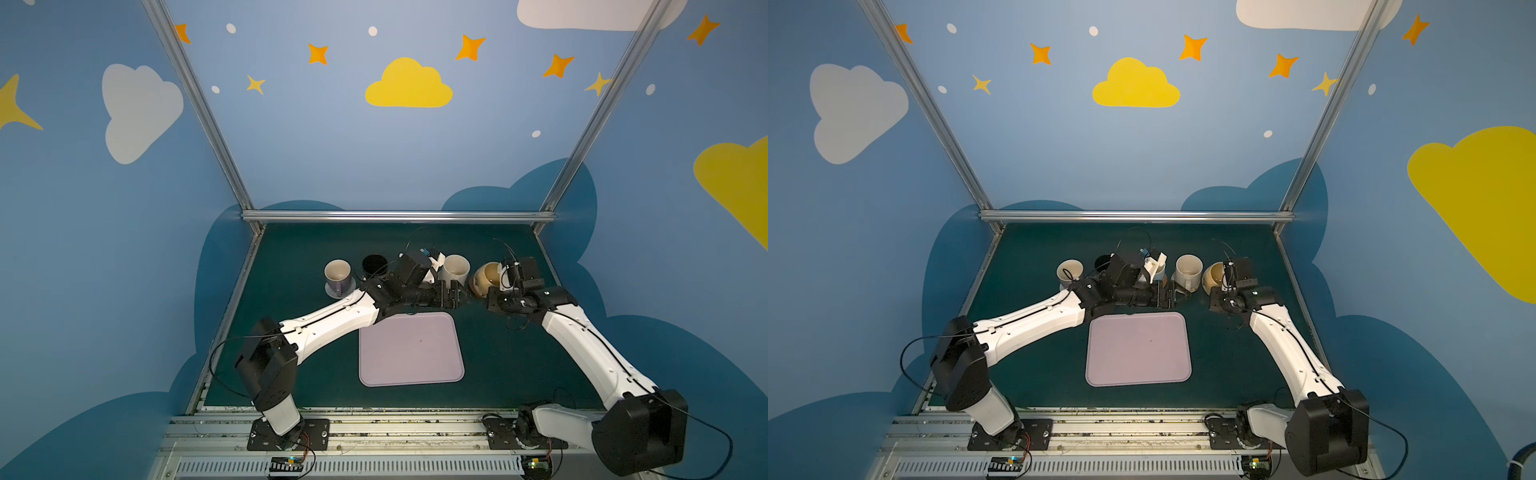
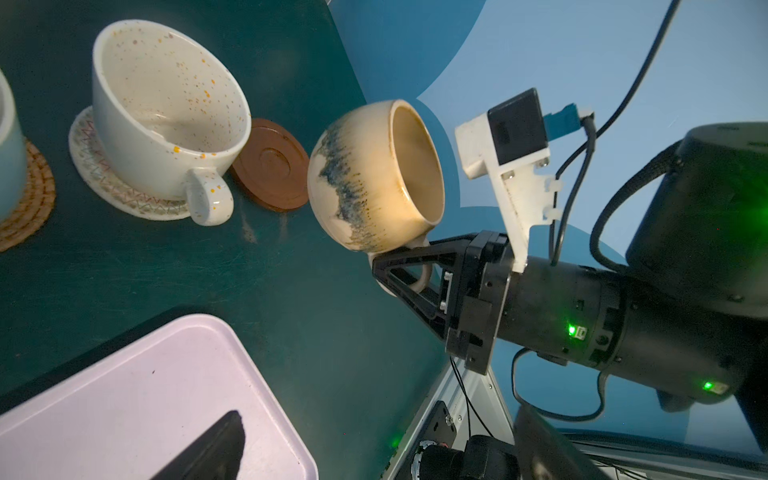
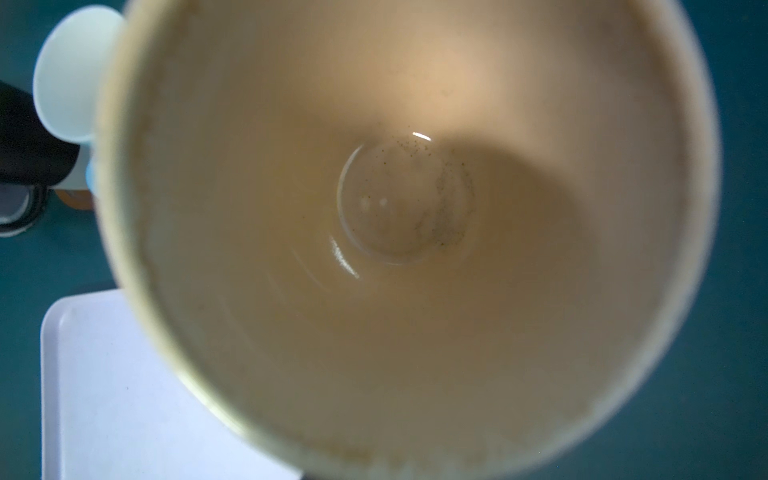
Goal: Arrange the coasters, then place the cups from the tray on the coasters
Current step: 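Lift the cream mug and carry it toward the brown wooden coaster, then lower the cream mug onto the brown wooden coaster and open the right gripper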
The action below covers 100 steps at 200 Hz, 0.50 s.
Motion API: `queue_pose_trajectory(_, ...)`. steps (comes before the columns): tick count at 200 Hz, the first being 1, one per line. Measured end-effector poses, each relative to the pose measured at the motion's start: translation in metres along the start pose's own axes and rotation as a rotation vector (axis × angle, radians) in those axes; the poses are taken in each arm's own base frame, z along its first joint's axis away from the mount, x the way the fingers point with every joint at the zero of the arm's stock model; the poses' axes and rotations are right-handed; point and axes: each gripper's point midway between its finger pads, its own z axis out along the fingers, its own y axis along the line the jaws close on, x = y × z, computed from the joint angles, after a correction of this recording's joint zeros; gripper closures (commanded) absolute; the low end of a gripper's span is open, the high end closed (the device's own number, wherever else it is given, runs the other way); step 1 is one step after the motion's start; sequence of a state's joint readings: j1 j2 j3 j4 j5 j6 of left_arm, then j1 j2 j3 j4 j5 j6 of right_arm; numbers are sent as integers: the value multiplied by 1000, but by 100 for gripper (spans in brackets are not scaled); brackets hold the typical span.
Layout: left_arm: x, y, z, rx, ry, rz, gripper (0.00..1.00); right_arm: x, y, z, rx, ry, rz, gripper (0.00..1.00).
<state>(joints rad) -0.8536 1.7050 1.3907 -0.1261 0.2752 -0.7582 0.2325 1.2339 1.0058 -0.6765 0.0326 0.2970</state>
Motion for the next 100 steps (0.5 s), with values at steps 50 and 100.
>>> queue_pose_trajectory(50,-11,-2,23,21,26,-2,0,-23,-14,14,24,15,24,100)
queue_pose_trajectory(100,-22,2,35,4,31,0,0,-27,-29,30,57,50,49,100)
